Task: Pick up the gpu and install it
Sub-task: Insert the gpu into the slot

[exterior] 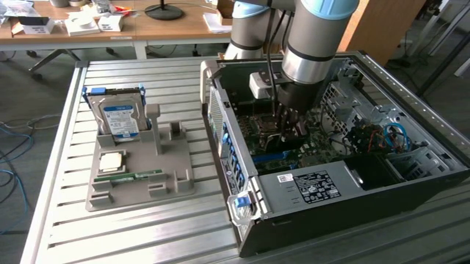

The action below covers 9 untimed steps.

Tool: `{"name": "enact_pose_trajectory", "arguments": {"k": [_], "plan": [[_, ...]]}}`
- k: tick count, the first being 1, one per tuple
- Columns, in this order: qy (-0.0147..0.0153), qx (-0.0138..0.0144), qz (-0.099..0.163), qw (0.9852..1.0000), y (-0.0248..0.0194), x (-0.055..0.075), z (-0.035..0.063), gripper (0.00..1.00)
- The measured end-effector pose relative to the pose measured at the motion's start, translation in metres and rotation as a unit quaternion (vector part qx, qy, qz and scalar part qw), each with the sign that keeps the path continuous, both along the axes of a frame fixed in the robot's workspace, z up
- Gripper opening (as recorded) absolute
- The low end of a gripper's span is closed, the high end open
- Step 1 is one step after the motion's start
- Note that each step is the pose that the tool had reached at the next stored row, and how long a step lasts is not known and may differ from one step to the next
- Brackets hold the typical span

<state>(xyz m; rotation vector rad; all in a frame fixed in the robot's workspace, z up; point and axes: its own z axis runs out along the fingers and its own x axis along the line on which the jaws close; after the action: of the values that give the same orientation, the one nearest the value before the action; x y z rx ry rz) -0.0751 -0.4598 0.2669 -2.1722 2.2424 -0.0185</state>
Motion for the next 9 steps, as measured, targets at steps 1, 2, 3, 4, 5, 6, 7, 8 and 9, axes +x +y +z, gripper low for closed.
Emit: {"name": "enact_pose_trajectory", "arguments": {"k": [1, 2, 3, 4, 5, 6, 7, 8, 9], "plan": [[0.0000, 0.0000, 0.000, 1.0000, 0.0000, -0.0001, -0.0001, 0.26], [0.0000, 0.0000, 0.000, 1.0000, 0.0000, -0.0002, -0.0002, 0.26], [0.0000, 0.0000, 0.000, 1.0000, 0.0000, -0.0002, -0.0003, 0.26], [-0.0001, 0.0001, 0.000, 1.0000, 0.0000, -0.0002, -0.0006, 0.26], [-0.0001, 0.0001, 0.000, 1.0000, 0.0000, -0.0002, -0.0009, 0.26], [-0.0001, 0.0001, 0.000, 1.0000, 0.0000, -0.0003, -0.0011, 0.26], [0.0000, 0.0000, 0.000, 1.0000, 0.0000, -0.0003, -0.0011, 0.26], [0.0000, 0.0000, 0.000, 1.0000, 0.0000, -0.0003, -0.0011, 0.26], [0.0000, 0.0000, 0.000, 1.0000, 0.0000, -0.0003, -0.0012, 0.26]]}}
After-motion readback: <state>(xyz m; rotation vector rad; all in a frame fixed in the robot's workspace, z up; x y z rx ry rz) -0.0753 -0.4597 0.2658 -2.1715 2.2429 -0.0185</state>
